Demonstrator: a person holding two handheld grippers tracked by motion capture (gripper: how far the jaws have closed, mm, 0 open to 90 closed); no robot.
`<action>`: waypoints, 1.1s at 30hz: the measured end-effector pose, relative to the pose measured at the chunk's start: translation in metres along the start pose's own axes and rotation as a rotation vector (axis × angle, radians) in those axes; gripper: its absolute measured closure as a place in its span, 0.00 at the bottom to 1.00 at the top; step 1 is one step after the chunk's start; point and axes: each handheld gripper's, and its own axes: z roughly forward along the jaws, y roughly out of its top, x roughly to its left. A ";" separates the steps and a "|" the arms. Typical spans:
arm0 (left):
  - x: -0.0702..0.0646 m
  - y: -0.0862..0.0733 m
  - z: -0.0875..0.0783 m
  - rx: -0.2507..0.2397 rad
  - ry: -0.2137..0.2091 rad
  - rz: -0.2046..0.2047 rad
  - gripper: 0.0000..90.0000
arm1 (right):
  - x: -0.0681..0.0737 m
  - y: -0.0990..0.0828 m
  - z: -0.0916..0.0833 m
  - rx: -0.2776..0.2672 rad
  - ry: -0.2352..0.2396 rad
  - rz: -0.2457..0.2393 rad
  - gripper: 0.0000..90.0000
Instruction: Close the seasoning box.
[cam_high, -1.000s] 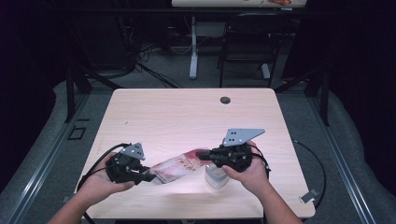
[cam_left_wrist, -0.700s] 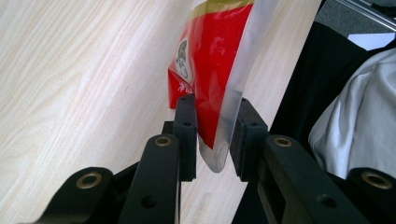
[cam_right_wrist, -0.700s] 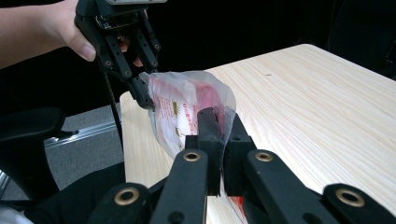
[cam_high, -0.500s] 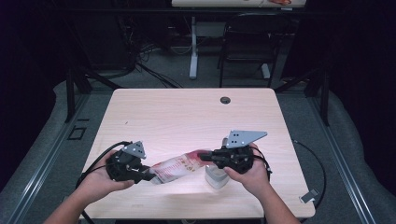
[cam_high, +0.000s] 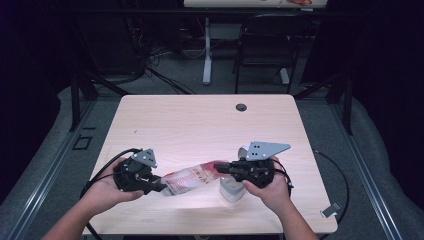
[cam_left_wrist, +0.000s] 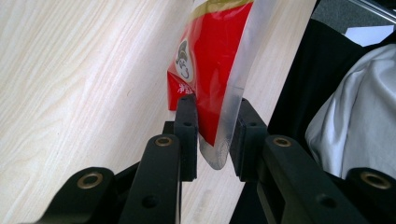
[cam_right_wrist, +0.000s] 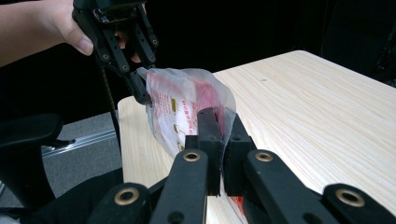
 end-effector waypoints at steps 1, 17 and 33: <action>0.000 0.001 0.000 0.003 0.002 0.001 0.84 | 0.000 -0.001 0.000 -0.003 -0.004 0.001 0.99; -0.001 0.009 -0.006 0.022 0.009 0.013 0.84 | 0.002 -0.006 -0.005 -0.027 -0.020 0.007 0.99; -0.004 0.017 -0.012 0.037 0.020 0.033 0.84 | 0.002 -0.009 -0.010 -0.038 -0.043 0.010 0.99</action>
